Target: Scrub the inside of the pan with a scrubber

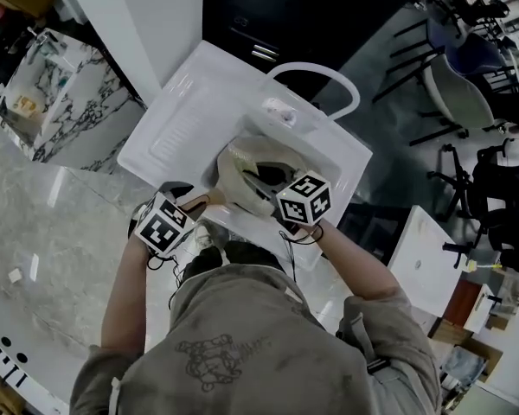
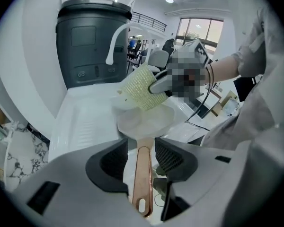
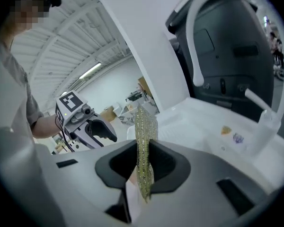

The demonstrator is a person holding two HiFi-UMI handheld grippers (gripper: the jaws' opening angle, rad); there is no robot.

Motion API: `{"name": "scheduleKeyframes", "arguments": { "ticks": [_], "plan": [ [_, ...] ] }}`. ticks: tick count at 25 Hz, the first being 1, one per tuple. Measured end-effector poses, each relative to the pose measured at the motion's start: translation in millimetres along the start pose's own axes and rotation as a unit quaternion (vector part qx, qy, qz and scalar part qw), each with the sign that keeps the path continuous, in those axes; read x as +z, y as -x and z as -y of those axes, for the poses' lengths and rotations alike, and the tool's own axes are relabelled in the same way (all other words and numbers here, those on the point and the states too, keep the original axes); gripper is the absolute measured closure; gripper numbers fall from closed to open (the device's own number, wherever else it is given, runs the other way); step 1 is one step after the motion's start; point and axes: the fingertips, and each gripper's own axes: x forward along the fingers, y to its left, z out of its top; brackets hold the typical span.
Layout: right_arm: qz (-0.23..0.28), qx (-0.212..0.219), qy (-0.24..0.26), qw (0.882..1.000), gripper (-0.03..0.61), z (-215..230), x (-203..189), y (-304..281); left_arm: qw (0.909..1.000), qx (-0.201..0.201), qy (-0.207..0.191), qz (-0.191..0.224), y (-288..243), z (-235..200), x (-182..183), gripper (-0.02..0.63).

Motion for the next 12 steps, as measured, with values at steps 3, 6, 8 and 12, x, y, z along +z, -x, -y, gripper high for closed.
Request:
{"name": "scheduleKeyframes", "arguments": {
  "ticks": [3,6,8,12],
  "plan": [
    [0.056,-0.037,0.054,0.996,0.508,-10,36,19,0.9991,0.026,-0.008,0.032,15,-6,20,0.448],
    [0.101,-0.067,0.085,0.989,0.508,-22,65,41,0.9954,0.042,-0.009,0.086,39,-3,46,0.479],
    [0.126,-0.083,0.097,0.984,0.508,-30,83,57,0.9906,0.054,-0.014,0.125,57,0,65,0.48],
    [0.167,-0.111,0.128,0.971,0.508,-52,114,87,0.9761,0.095,-0.028,0.194,95,3,101,0.521]
  ]
}}
